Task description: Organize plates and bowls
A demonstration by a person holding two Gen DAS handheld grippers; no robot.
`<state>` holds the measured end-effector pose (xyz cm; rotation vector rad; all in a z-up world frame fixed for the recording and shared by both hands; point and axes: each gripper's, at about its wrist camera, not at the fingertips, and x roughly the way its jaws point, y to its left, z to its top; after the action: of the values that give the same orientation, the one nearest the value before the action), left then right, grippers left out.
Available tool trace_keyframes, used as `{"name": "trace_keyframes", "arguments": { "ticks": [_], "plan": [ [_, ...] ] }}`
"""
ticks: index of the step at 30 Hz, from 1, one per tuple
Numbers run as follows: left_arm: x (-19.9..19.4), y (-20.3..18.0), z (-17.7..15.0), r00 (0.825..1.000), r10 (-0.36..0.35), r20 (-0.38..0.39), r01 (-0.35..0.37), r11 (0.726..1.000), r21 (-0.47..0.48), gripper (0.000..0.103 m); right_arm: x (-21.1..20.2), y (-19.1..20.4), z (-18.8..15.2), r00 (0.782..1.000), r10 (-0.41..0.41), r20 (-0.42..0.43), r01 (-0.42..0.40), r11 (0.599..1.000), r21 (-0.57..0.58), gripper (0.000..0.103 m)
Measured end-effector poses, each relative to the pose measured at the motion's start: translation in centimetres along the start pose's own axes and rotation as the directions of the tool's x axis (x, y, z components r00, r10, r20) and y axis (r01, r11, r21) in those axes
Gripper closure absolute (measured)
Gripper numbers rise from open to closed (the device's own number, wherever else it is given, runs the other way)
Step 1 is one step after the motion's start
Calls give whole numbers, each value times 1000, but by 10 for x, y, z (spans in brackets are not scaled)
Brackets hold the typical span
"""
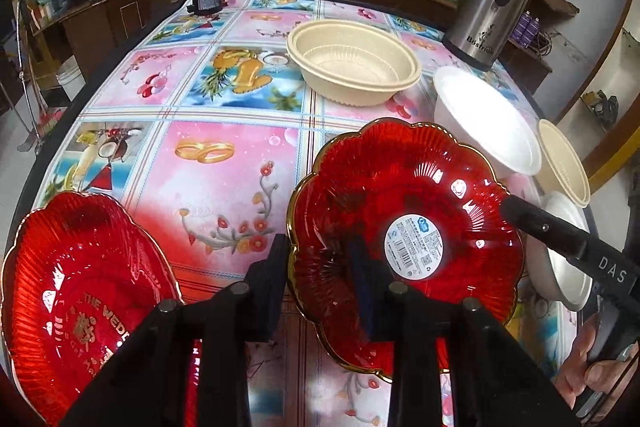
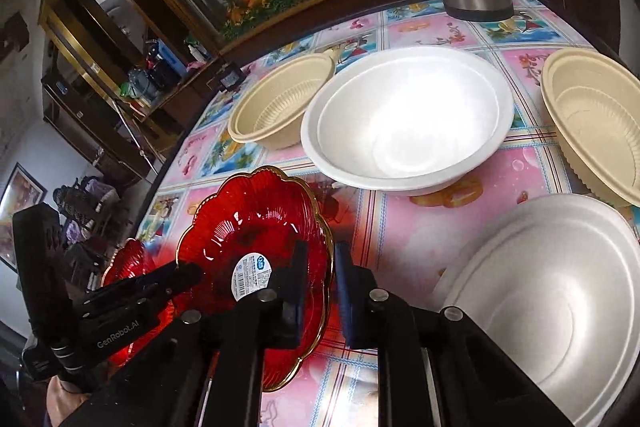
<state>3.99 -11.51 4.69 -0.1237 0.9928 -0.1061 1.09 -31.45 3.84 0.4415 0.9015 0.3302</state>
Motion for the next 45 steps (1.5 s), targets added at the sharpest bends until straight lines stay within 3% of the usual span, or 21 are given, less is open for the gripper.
{"name": "trace_keyframes", "arguments": {
  "ticks": [13,27,36,45],
  "plan": [
    [-40,31,-11,998,20,67,-16,998,-54,74,-18,30,-1,990,139,23,-139,990,-21,87],
    [-96,136,-56,987,112,116,-82,967,-240,72,13,138,-30,971,229,-66,-237,958,-165,87],
    [-98,196,-81,982,169,82,-130,927,-351,71,65,194,-62,966,202,-162,-237,941,-239,87],
    [-95,201,-80,975,209,81,-172,928,-330,64,97,200,-76,966,137,-217,-199,933,-298,85]
  ]
}}
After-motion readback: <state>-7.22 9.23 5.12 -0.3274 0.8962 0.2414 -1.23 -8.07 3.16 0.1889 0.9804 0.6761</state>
